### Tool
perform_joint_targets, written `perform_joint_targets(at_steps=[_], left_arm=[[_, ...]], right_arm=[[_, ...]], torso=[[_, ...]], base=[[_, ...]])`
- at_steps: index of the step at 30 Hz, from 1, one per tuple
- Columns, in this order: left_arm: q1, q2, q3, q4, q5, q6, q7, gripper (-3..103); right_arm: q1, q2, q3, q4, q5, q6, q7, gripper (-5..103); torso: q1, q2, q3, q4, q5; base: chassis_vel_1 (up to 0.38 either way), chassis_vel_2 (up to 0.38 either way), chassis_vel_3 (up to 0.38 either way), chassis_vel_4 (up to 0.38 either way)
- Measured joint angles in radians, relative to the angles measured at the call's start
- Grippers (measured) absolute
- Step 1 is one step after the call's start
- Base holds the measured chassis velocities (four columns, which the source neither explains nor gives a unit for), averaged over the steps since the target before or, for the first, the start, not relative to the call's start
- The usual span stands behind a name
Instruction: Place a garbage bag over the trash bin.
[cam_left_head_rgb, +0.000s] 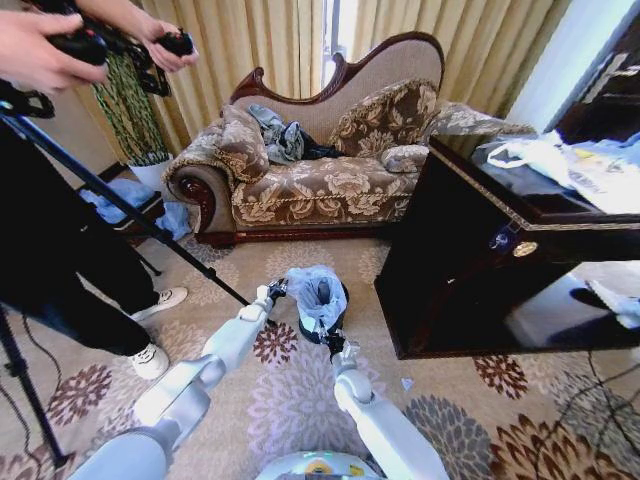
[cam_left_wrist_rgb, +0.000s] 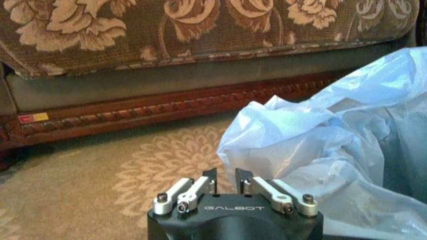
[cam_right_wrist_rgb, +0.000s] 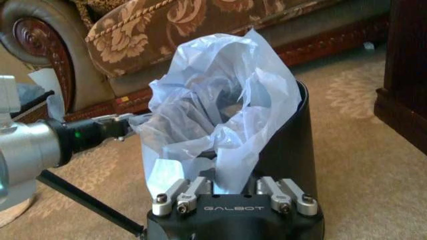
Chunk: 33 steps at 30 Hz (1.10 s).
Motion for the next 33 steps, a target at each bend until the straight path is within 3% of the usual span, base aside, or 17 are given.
perform_joint_targets(at_steps=[6,9,26,33], left_arm=[[-0.001,-0.001,0.003,0.000,-0.007,0.003,0.000,21],[-0.002,-0.002,0.003,0.000,-0.009,0.005,0.002,21],[0.011,0.002,0.010,-0.004,-0.021,0.015,0.009,21],[0.000,-0.011,0.011,0.024,-0.021,0.015,0.011,22]], right_arm=[[0.000,0.001,-0.007,-0.004,-0.019,0.001,0.018,3],[0.005,0.001,-0.014,-0.023,-0.043,0.005,0.025,1],[-0.001,-0.018,-0.060,-0.045,-0.087,-0.045,0.045,0],[0.062,0.000,-0.063,-0.171,-0.136,0.010,0.028,0]], torso=[[0.000,0.000,0.000,0.0000,-0.0001],[0.000,0.000,0.000,0.0000,-0.0001],[0.000,0.000,0.000,0.0000,0.0000],[0.000,0.000,0.000,0.0001,0.0000]], base=[[0.000,0.000,0.000,0.000],[0.000,0.000,0.000,0.000],[0.000,0.000,0.000,0.000],[0.000,0.000,0.000,0.000]])
